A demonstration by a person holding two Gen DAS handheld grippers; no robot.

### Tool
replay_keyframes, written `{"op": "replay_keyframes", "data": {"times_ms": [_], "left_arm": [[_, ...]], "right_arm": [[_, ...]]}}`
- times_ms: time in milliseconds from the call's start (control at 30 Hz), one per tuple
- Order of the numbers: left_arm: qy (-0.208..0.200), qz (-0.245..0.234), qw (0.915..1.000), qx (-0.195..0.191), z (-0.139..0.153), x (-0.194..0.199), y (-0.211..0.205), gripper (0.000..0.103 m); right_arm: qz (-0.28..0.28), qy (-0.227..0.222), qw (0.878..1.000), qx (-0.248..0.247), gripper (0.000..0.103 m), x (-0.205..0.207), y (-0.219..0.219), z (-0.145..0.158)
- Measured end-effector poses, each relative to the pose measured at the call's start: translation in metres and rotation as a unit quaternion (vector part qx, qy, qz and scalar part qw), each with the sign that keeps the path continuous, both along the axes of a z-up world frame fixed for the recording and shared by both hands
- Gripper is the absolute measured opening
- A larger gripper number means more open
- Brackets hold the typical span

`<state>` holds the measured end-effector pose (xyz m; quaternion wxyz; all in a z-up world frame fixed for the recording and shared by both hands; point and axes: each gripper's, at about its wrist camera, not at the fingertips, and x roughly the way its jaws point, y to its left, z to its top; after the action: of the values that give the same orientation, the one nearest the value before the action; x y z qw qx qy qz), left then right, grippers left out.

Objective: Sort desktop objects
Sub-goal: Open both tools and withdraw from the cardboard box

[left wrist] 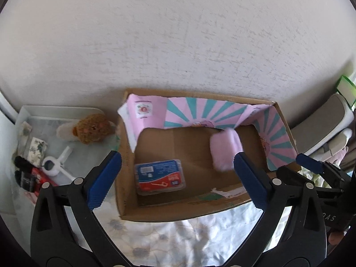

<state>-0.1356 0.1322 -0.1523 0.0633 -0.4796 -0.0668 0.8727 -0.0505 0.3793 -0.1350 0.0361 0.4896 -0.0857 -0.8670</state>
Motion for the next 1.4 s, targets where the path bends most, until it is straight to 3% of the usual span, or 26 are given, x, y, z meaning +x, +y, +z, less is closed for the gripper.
{"op": "replay_keyframes", "data": {"times_ms": [133,867,1167,1400], "left_arm": [[0.007,-0.003,0.9996,-0.028,0.007,0.005,-0.009,0.101],[0.014,-0.005,0.9997,-0.017,0.028,0.043,-0.037,0.101],[0.006,0.022,0.9994,-0.027,0.032,0.062,-0.072,0.101],[0.009,0.075,0.9960,-0.047,0.048,0.095,-0.127,0.101]], "right_arm": [[0.001,0.001,1.000,0.000,0.077,0.002,-0.005,-0.001],[0.018,0.015,1.000,0.011,0.077,0.015,-0.050,0.016],[0.037,0.015,0.999,0.010,0.077,0.027,-0.074,0.011],[0.073,0.031,0.997,0.008,0.077,0.037,-0.094,0.025]]}}
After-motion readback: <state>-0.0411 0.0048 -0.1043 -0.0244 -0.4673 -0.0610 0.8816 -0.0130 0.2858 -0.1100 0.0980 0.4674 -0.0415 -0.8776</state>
